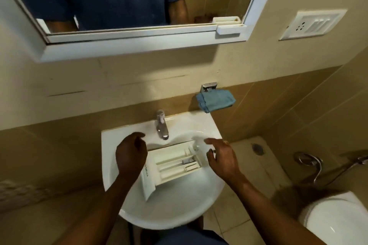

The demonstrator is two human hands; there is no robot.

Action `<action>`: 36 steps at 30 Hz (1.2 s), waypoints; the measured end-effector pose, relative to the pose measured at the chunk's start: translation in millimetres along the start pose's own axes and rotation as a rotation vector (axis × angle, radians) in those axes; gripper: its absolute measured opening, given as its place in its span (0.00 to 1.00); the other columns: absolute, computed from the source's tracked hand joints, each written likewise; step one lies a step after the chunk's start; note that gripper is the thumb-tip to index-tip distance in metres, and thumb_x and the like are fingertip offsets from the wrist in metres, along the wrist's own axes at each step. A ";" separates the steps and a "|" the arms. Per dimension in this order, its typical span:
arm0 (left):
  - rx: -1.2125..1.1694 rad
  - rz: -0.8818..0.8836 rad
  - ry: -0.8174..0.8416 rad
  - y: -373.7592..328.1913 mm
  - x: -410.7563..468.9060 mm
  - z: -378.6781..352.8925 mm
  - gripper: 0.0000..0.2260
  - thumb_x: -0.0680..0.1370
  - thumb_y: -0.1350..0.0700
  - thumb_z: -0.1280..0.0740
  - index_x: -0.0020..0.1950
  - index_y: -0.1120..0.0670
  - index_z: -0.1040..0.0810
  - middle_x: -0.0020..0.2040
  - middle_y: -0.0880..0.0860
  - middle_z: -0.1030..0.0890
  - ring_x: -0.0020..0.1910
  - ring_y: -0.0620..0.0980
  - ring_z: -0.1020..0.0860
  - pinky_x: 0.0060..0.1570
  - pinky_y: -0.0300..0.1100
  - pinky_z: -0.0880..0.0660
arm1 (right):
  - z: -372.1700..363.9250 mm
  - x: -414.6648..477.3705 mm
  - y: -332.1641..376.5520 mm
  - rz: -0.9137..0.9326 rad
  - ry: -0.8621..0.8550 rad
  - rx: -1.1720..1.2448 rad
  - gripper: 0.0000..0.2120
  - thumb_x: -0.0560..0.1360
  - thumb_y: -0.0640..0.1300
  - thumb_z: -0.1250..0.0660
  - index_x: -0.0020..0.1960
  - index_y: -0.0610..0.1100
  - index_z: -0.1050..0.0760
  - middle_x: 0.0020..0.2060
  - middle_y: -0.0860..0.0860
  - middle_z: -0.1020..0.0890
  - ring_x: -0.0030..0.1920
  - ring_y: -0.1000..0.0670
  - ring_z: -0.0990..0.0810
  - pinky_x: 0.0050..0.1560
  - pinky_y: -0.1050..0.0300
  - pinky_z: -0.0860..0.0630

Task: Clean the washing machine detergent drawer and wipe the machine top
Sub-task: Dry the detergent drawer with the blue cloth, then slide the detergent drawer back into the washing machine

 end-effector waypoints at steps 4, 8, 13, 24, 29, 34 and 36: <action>0.173 0.419 0.239 60.8 -20.1 -15.7 0.23 0.78 0.39 0.31 0.58 0.58 0.19 0.52 0.58 0.15 0.52 0.60 0.17 0.48 0.46 0.24 | -29.4 -23.2 -2.1 -0.119 0.074 0.005 0.16 0.75 0.44 0.38 0.60 0.49 0.20 0.54 0.55 0.15 0.54 0.51 0.18 0.50 0.48 0.16; 0.045 0.636 0.556 74.0 -38.5 -46.3 0.28 0.70 0.31 0.26 0.47 0.57 0.22 0.42 0.56 0.16 0.39 0.57 0.15 0.33 0.50 0.16 | -36.4 -27.2 8.4 -0.159 0.070 0.042 0.12 0.75 0.37 0.34 0.55 0.48 0.19 0.48 0.55 0.15 0.50 0.52 0.17 0.47 0.55 0.18; 0.021 0.614 0.621 76.6 -40.6 -53.9 0.18 0.70 0.48 0.24 0.53 0.58 0.21 0.44 0.57 0.17 0.39 0.58 0.16 0.30 0.56 0.16 | -37.9 -25.3 15.0 -0.255 0.045 0.100 0.11 0.77 0.37 0.32 0.56 0.50 0.18 0.47 0.56 0.14 0.50 0.56 0.17 0.47 0.68 0.24; -0.054 0.511 0.660 70.3 -45.7 -35.0 0.09 0.73 0.54 0.26 0.45 0.60 0.17 0.36 0.60 0.15 0.32 0.60 0.15 0.33 0.57 0.16 | -19.5 15.0 27.2 -0.214 0.169 0.027 0.08 0.77 0.40 0.31 0.52 0.49 0.16 0.51 0.56 0.14 0.52 0.56 0.17 0.56 0.58 0.21; -0.084 0.459 0.633 62.1 -52.9 6.2 0.11 0.75 0.54 0.25 0.55 0.54 0.18 0.44 0.54 0.15 0.37 0.53 0.14 0.35 0.53 0.15 | -35.3 45.7 16.4 -0.265 0.388 0.027 0.06 0.78 0.46 0.30 0.45 0.48 0.16 0.46 0.51 0.13 0.48 0.50 0.16 0.53 0.54 0.21; -0.081 0.557 0.500 65.4 -67.8 57.6 0.20 0.78 0.54 0.27 0.69 0.57 0.21 0.44 0.53 0.17 0.40 0.52 0.16 0.30 0.47 0.18 | -60.0 35.2 60.6 -0.372 0.820 0.352 0.19 0.82 0.59 0.36 0.52 0.46 0.13 0.47 0.51 0.12 0.50 0.51 0.15 0.44 0.58 0.22; -0.084 0.599 0.408 67.0 -82.4 82.1 0.17 0.79 0.54 0.28 0.67 0.57 0.20 0.44 0.54 0.17 0.39 0.51 0.17 0.30 0.45 0.18 | -70.8 32.0 82.1 -0.323 0.922 0.352 0.21 0.80 0.63 0.36 0.56 0.48 0.14 0.51 0.54 0.13 0.52 0.54 0.17 0.44 0.57 0.24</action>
Point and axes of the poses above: each hand's wrist, its own x-axis towards the middle knuckle, its own z-axis out of the back of the hand, y = z × x, the point moved 9 cm from there along x, towards the middle knuckle
